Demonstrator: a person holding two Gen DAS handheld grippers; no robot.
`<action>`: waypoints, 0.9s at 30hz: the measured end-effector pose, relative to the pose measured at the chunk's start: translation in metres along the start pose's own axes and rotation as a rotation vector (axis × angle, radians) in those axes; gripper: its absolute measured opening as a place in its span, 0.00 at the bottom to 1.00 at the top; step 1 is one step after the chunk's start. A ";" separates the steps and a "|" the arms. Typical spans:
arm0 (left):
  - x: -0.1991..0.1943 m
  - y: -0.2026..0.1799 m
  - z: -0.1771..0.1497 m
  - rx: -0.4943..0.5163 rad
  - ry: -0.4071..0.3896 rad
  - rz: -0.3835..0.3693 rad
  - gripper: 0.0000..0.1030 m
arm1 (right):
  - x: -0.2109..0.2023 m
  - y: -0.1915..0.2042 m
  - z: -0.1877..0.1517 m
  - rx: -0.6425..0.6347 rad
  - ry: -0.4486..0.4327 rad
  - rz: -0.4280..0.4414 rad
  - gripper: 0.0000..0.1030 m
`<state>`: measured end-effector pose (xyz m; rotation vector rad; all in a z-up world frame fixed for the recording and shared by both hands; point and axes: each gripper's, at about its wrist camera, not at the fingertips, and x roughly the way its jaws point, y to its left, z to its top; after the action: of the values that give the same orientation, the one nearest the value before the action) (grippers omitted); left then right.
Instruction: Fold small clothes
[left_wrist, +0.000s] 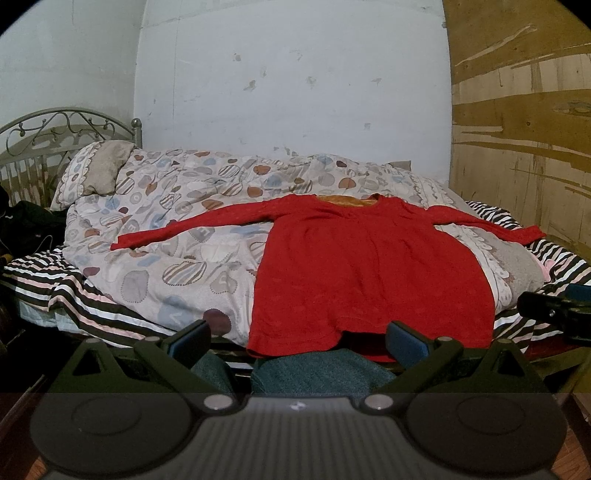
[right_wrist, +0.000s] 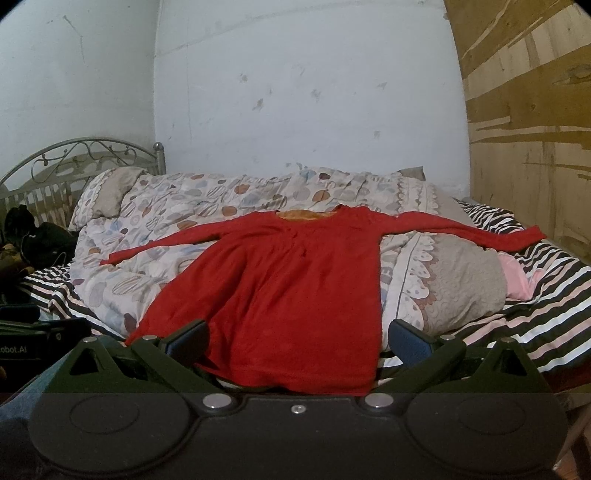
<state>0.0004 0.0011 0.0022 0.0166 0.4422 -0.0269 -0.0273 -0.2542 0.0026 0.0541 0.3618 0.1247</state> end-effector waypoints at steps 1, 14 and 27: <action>0.000 0.000 0.000 0.000 0.000 0.000 1.00 | 0.000 0.000 0.000 0.000 0.001 -0.001 1.00; 0.000 0.001 0.000 -0.002 0.003 0.001 1.00 | 0.000 0.001 0.000 -0.002 0.005 -0.002 1.00; 0.021 0.006 0.008 0.003 0.112 0.053 1.00 | 0.025 0.002 0.011 -0.017 0.190 -0.006 1.00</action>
<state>0.0227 0.0065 0.0005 0.0326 0.5532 0.0254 0.0000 -0.2495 0.0045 0.0247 0.5510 0.1274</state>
